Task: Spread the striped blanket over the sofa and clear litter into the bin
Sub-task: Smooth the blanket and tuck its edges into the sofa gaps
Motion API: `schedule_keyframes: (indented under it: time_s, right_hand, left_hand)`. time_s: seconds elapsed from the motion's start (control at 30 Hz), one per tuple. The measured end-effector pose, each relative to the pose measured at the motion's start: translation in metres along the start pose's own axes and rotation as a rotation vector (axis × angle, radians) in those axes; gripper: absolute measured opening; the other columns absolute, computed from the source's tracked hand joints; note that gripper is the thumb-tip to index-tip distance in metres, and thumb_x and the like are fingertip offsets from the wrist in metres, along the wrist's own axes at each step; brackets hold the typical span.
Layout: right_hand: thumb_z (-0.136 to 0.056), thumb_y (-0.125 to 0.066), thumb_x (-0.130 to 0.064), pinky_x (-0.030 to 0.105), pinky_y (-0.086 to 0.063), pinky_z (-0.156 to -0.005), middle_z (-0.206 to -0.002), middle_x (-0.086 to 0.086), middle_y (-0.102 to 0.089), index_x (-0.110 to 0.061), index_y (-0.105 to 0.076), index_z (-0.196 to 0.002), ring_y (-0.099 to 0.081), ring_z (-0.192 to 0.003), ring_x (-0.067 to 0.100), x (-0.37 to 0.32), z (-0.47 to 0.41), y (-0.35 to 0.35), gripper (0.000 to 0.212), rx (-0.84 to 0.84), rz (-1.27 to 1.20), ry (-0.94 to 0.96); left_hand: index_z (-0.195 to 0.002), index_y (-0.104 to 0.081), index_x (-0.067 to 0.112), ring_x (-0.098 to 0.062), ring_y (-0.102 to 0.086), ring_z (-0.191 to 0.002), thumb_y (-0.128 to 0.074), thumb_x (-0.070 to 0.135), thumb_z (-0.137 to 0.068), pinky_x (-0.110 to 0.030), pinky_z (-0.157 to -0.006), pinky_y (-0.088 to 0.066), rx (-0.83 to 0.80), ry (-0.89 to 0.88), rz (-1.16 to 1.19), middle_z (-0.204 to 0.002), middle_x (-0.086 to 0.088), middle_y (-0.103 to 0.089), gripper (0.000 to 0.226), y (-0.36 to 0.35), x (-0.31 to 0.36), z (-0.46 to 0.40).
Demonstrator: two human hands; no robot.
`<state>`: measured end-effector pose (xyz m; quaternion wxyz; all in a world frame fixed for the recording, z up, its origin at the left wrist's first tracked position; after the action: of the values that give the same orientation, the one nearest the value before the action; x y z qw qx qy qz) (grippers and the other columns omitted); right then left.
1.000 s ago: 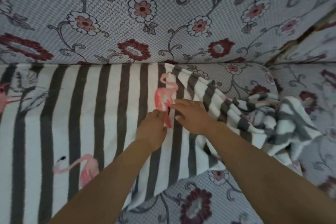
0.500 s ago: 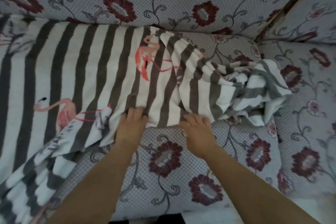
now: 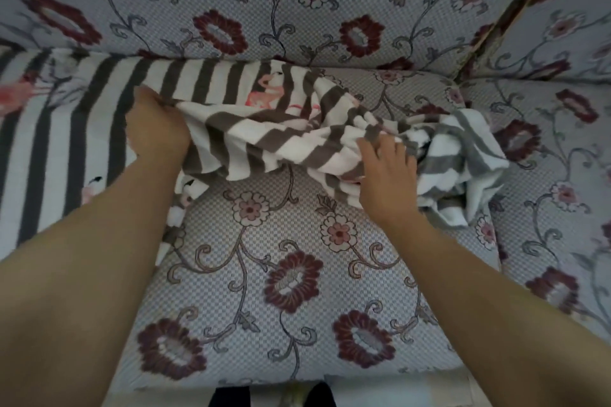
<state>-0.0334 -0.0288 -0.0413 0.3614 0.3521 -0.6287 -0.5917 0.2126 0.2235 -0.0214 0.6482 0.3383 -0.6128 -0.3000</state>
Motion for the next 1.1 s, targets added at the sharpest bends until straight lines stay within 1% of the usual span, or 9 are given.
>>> schedule_keyframes:
  time_s: [0.1, 0.17, 0.27, 0.37, 0.47, 0.57, 0.77, 0.9, 1.1]
  right_hand:
    - [-0.078, -0.064, -0.011, 0.04, -0.045, -0.065, -0.117, 0.017, -0.049, -0.007, -0.038, -0.119, -0.056, -0.096, 0.038, -0.005, -0.001, -0.021, 0.049, -0.203, -0.121, -0.137]
    - [-0.085, -0.061, -0.023, 0.051, -0.049, -0.084, -0.131, 0.018, -0.042, -0.01, -0.029, -0.131, -0.05, -0.114, 0.04, -0.01, 0.002, -0.05, 0.057, -0.436, -0.151, -0.17]
    - [-0.08, -0.07, -0.036, 0.069, -0.02, -0.108, -0.154, 0.009, -0.014, -0.025, 0.001, -0.148, -0.019, -0.14, 0.038, -0.017, 0.003, -0.081, 0.1, -0.617, -0.192, -0.226]
    - [-0.071, -0.076, -0.047, 0.07, -0.008, -0.108, -0.159, 0.003, 0.009, -0.034, 0.028, -0.143, 0.0, -0.145, 0.035, -0.018, -0.017, -0.097, 0.128, -0.612, -0.195, -0.219]
    - [-0.067, -0.078, -0.049, 0.068, -0.013, -0.107, -0.16, 0.001, 0.007, -0.039, 0.033, -0.14, -0.004, -0.145, 0.037, -0.013, -0.055, -0.094, 0.133, -0.464, -0.187, -0.19]
    - [-0.065, -0.08, -0.048, 0.072, -0.011, -0.105, -0.16, 0.001, 0.012, -0.041, 0.035, -0.138, -0.002, -0.146, 0.038, -0.021, -0.087, -0.093, 0.136, -0.397, -0.188, -0.193]
    - [-0.072, -0.076, -0.04, 0.066, -0.015, -0.109, -0.157, 0.007, -0.003, -0.038, 0.033, -0.14, -0.014, -0.143, 0.037, -0.024, -0.071, -0.1, 0.129, -0.388, -0.04, -0.209]
    - [-0.083, -0.065, -0.025, 0.058, -0.034, -0.101, -0.132, 0.016, -0.048, -0.039, 0.015, -0.148, -0.044, -0.124, 0.036, -0.006, -0.079, -0.091, 0.104, -0.314, -0.035, -0.234]
    - [-0.082, -0.057, -0.007, 0.052, -0.048, -0.088, -0.121, 0.018, -0.052, -0.032, -0.017, -0.148, -0.052, -0.109, 0.039, 0.004, -0.085, -0.054, 0.081, -0.369, -0.133, -0.028]
  left_hand:
    - [-0.101, -0.04, 0.01, -0.033, -0.058, -0.092, -0.044, 0.01, -0.089, -0.036, -0.074, -0.043, -0.068, -0.069, 0.121, -0.101, -0.018, -0.059, 0.013, -0.02, 0.003, 0.023]
    - [-0.104, -0.045, 0.005, -0.034, -0.059, -0.092, -0.048, 0.009, -0.09, -0.038, -0.076, -0.047, -0.397, -0.416, -0.102, -0.102, -0.017, -0.059, 0.015, -0.06, 0.011, 0.056]
    - [-0.125, -0.043, 0.01, -0.033, -0.044, -0.124, -0.058, 0.016, -0.085, -0.05, -0.098, -0.042, -0.872, -0.782, -0.541, -0.13, -0.012, -0.043, 0.043, -0.116, -0.006, 0.102]
    - [-0.148, -0.003, 0.029, -0.035, 0.002, -0.145, -0.07, 0.026, -0.077, -0.071, -0.109, -0.008, -0.773, -0.73, -0.714, -0.154, -0.003, 0.004, 0.098, -0.14, -0.017, 0.082]
    - [-0.144, 0.019, 0.042, -0.041, 0.012, -0.143, -0.074, 0.029, -0.073, -0.077, -0.103, 0.004, -0.685, -0.673, -0.769, -0.153, -0.001, 0.024, 0.117, -0.151, -0.01, 0.045]
    - [-0.144, 0.016, 0.044, -0.045, 0.003, -0.143, -0.069, 0.035, -0.08, -0.076, -0.105, -0.006, -0.663, -0.636, -0.84, -0.157, -0.007, 0.014, 0.106, -0.159, -0.008, 0.015]
    - [-0.126, -0.047, 0.018, -0.043, -0.037, -0.124, -0.053, 0.013, -0.089, -0.056, -0.092, -0.046, -0.546, -0.72, -0.672, -0.141, -0.013, -0.025, 0.038, -0.152, 0.006, -0.006]
    - [-0.133, -0.048, 0.014, -0.04, -0.055, -0.111, -0.046, 0.005, -0.083, -0.045, -0.092, -0.046, -0.563, -0.568, -0.289, -0.124, -0.022, -0.058, 0.05, -0.13, 0.02, -0.016]
    - [-0.109, -0.067, 0.002, -0.027, -0.06, -0.092, -0.044, 0.013, -0.061, -0.038, -0.084, -0.048, -0.753, -0.065, 0.248, -0.101, -0.016, -0.066, 0.054, -0.078, 0.043, -0.006]
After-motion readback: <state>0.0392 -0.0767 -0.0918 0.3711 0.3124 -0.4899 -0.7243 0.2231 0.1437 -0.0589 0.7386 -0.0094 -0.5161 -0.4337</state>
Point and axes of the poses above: each hand's wrist, its own z-axis away from the middle knuckle, its own y-axis out of the back of the hand, x = y × z, the point moved 5 cm from there along -z, towards the middle knuckle
